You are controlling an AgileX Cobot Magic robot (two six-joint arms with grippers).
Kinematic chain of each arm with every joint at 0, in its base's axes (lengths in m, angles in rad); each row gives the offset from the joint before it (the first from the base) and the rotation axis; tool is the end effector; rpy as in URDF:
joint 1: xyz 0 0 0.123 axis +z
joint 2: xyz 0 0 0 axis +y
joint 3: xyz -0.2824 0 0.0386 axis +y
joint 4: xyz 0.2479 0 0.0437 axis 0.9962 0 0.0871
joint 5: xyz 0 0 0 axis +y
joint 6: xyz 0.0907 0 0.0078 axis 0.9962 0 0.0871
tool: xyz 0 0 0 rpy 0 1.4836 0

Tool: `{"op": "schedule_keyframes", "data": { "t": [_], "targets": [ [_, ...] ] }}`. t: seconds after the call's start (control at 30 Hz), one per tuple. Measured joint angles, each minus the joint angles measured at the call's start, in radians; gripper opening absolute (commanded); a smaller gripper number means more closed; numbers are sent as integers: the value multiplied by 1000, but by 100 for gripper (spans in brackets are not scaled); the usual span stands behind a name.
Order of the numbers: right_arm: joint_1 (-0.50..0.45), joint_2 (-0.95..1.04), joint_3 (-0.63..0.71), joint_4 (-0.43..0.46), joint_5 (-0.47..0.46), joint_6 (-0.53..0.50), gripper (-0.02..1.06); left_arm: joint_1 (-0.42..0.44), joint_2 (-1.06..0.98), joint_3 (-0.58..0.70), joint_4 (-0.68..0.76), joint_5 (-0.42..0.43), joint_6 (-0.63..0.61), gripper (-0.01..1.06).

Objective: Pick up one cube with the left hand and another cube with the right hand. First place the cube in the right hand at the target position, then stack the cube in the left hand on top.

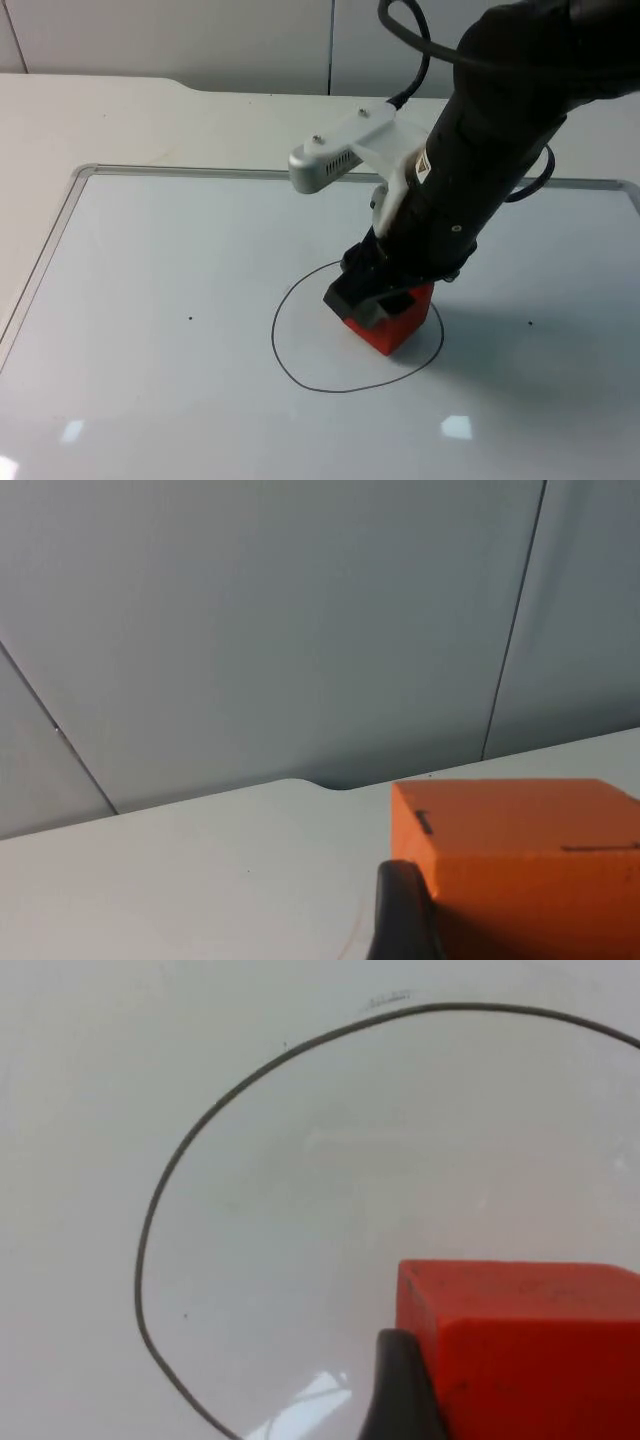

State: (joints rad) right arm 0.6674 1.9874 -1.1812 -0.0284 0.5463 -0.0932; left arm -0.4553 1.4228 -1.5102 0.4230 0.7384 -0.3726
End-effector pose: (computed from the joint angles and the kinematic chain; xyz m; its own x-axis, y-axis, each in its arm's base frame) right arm 0.2993 0.2341 0.1301 -0.6717 -0.6786 -0.2972 -0.6989 0.7135 -0.0492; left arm 0.2945 -0.1162 0.4297 -0.4548 0.1679 -0.8746 0.1840 0.9786 0.0922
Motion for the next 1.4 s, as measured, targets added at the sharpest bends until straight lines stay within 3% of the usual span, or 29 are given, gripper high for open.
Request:
{"op": "schedule_keyframes", "data": {
  "t": [0.63, 0.73, 0.77, 0.87, 0.9, 0.93, 1.0, 1.4],
  "targets": [
    [19, 38, -52, -6, 26, 22, 1, 0, 0, 0, -2, 0, 2, 0],
    [38, 40, -52, -18, 21, 25, 20, 0, 0, 0, -4, 0, 2, 0],
    [48, 40, -52, -21, 16, 25, 20, 0, 0, 0, -4, 0, 2, 0],
    [69, 40, -52, -21, 4, 25, 54, 0, 0, 0, -6, 0, 2, 0],
    [69, 40, -52, -21, 4, 25, 70, 0, 0, 0, -6, 0, 2, 0],
    [69, 40, -52, -23, 2, 25, 70, 0, 0, 0, -6, 0, 2, 0],
    [69, 40, -52, -27, 4, 25, 103, 0, 0, 0, -6, 0, 2, 0],
    [69, -15, -66, -60, -26, 27, 106, 0, 0, 0, -14, 0, 3, 0]
  ]
}}
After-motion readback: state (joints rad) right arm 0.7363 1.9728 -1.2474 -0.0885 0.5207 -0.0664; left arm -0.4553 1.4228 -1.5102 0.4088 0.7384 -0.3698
